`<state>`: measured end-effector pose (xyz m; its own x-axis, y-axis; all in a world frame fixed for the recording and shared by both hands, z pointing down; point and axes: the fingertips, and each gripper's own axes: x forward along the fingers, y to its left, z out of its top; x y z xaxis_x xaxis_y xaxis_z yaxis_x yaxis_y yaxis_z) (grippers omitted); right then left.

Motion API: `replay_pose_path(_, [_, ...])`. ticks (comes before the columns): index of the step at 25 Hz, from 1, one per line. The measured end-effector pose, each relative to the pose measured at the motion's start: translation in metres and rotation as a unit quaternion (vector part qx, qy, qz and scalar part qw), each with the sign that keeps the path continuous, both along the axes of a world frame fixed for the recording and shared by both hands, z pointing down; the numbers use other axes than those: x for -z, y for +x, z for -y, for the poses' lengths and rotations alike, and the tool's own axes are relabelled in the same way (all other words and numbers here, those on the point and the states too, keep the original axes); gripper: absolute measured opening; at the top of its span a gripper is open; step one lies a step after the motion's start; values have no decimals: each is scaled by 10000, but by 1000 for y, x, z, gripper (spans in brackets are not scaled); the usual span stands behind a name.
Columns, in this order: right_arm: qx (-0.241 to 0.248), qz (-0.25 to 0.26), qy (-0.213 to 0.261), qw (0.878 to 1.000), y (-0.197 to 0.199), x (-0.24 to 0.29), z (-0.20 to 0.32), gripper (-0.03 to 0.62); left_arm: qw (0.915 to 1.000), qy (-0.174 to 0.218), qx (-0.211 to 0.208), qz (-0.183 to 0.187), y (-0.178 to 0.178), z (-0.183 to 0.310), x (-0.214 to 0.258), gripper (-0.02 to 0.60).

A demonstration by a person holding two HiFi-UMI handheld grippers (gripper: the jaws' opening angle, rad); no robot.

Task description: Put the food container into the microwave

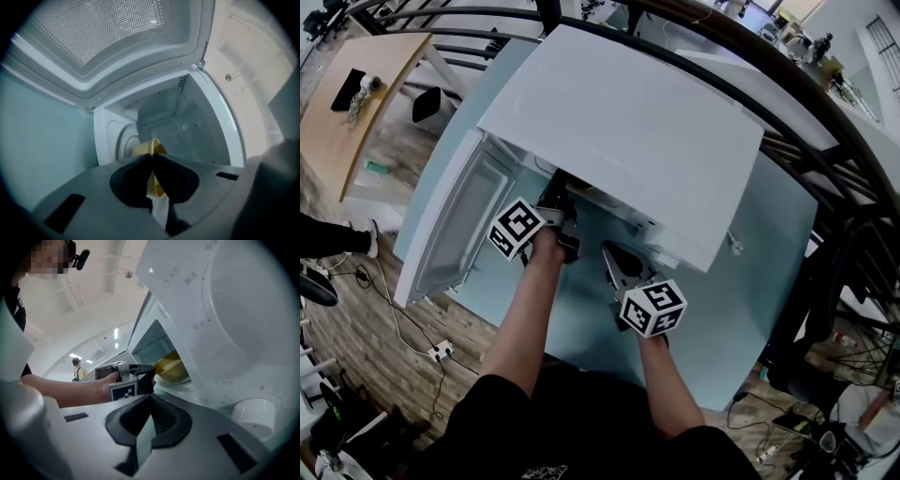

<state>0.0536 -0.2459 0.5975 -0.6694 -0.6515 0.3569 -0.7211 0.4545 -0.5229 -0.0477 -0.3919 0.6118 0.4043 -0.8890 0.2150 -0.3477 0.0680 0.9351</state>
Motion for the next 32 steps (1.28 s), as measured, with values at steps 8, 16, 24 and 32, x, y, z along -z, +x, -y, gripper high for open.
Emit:
replay_pose_path(8, [-5,-28,-27,10000,-2,-2,-2,6,10000,-20,9,-84,1,2,-4,28])
replay_pose_path(16, [-77,-33,-82,9999,6,-5,-7,6,9998,20,40,-187,4,5,-7,28])
replay_pose_path(24, [-55,-24,-95,9999,6,-7,-9,6,9997,55,18,-216,5,7,-11,28])
replay_pose_path(32, [-98,-49,-101,9999,12,-9,-10,6,9993,150,-185,-275,14,9,-10,48])
